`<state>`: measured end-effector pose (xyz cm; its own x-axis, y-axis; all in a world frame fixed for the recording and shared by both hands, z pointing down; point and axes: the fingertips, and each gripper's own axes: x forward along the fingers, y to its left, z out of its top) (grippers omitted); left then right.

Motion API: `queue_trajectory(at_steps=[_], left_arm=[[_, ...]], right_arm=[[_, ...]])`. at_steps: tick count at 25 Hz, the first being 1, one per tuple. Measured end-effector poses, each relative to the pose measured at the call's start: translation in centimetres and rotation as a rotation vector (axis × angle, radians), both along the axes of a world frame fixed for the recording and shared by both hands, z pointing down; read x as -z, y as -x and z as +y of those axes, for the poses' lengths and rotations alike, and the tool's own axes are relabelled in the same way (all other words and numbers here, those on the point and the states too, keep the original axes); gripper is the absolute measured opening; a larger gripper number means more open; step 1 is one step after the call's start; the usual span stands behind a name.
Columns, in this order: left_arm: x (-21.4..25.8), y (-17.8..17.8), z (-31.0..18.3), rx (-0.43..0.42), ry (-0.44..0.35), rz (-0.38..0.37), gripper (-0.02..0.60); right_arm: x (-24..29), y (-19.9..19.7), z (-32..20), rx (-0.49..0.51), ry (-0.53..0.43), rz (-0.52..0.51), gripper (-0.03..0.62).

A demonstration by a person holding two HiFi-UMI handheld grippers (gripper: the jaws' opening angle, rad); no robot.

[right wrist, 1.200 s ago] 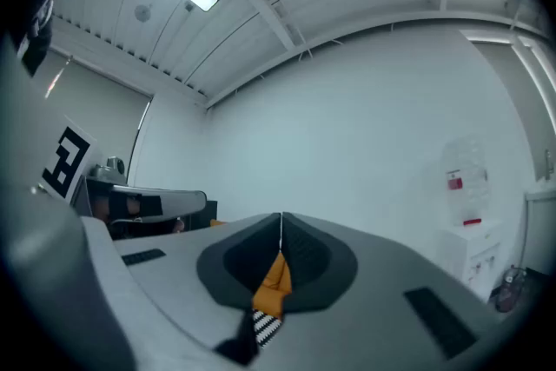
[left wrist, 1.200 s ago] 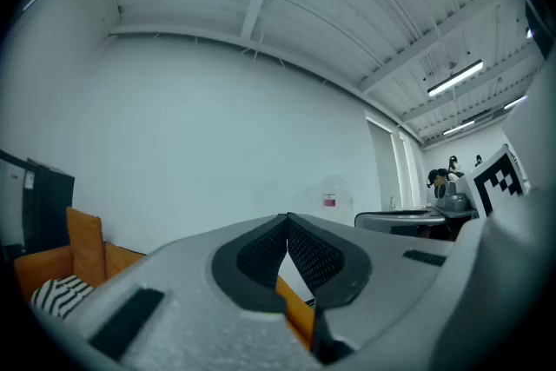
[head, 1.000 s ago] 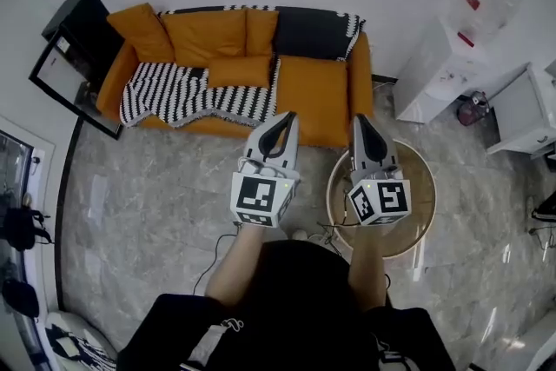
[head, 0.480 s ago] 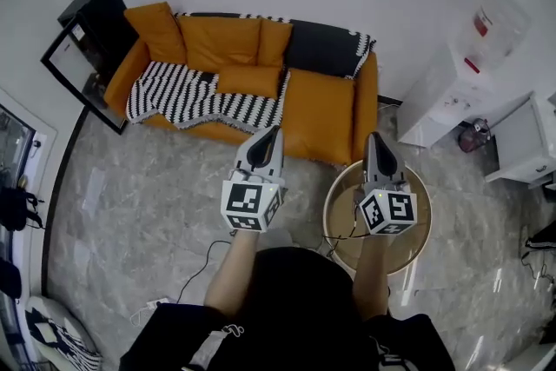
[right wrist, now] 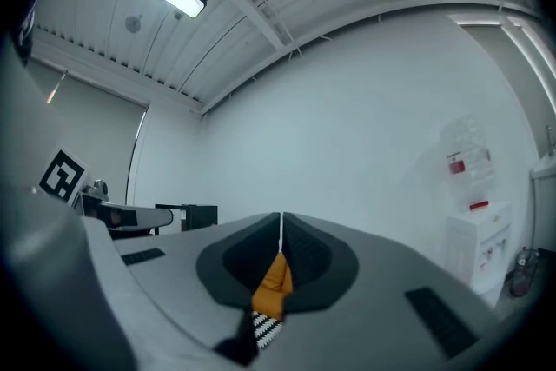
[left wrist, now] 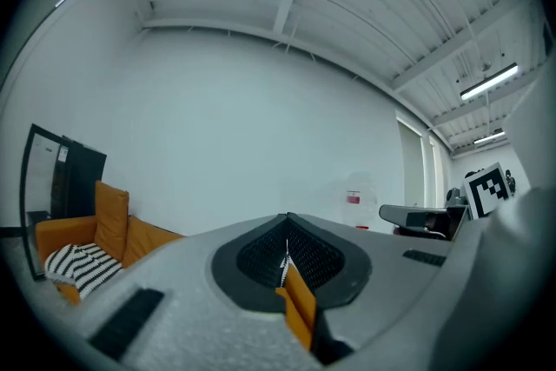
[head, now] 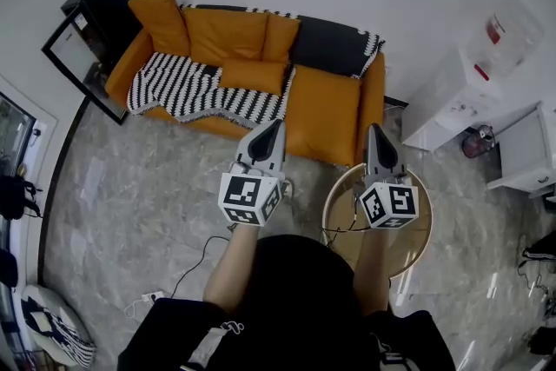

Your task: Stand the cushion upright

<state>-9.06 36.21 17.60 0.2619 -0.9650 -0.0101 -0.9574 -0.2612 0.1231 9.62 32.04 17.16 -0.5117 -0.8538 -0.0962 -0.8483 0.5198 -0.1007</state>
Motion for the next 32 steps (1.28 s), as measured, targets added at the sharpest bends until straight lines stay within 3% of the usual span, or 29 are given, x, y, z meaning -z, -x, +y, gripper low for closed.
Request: queue_trajectory(at_steps=[8,15,19,26,32], left_arm=[[-1.2,-0.3,-7.9,-0.055,0.009,0.009,0.008],[-1.7,-0.9,-18.4,-0.129,0.034,-0.006,0.008],[-2.7,-0.1,-24.9,-0.159,0.072,0.012,0.008],[-6.1,-0.5,-36.1,-0.21,0.153,0.016,0.008],[-11.0,-1.7,-40.2,-0.238,0.27,0.035,0.008]], right_arm=[[-1.2,-0.2,-7.0,-0.042,0.013,-0.01,0.012],[-1.8,0.5,-16.9,-0.075,0.038,-0.025,0.012],[-2.3,1.4,-22.3,-0.09,0.065,-0.008,0.012],[-4.5,-0.8,-31.5,-0.187,0.13,-0.015,0.012],[-9.8,-2.8,-33.5,-0.244,0.263,0.002,0.012]])
